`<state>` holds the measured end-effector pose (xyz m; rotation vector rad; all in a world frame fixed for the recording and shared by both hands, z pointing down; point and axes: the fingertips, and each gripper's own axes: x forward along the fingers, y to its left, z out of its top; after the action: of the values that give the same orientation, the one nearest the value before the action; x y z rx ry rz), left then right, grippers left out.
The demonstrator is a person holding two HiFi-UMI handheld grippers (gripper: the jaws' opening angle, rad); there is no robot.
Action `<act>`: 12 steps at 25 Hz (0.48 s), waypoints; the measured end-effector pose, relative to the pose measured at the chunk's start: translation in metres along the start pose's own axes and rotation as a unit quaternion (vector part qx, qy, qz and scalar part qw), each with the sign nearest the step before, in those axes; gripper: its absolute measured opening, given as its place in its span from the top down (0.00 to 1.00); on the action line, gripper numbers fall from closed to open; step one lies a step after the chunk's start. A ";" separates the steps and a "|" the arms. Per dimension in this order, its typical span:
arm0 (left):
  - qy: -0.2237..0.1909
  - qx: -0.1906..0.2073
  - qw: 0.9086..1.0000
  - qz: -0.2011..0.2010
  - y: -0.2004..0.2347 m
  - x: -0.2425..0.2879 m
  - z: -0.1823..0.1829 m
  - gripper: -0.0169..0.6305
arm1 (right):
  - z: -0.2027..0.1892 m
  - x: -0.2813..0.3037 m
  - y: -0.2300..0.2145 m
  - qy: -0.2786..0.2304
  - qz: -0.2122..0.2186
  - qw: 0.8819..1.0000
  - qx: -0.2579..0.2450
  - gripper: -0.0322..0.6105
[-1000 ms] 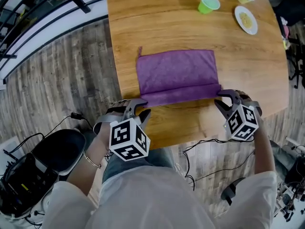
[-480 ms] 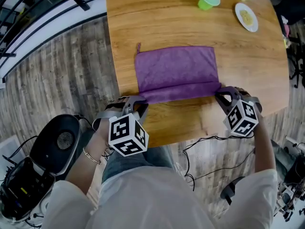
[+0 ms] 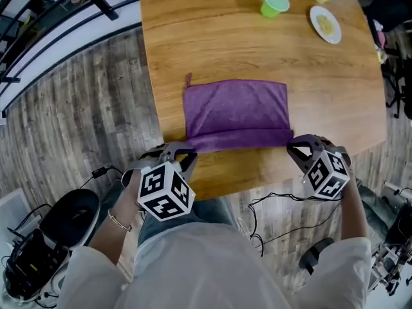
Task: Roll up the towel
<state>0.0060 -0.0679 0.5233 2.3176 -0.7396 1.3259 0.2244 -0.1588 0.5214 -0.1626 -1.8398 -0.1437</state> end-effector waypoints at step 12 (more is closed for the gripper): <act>-0.012 -0.046 0.999 0.009 0.062 -0.006 0.010 0.91 | 0.013 -0.003 -0.064 -0.001 0.002 0.999 0.044 0.93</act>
<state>-0.0272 -0.1211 0.5162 2.2635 -0.8147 1.2458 0.2005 -0.2198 0.5142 -0.1061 -1.8448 -0.0600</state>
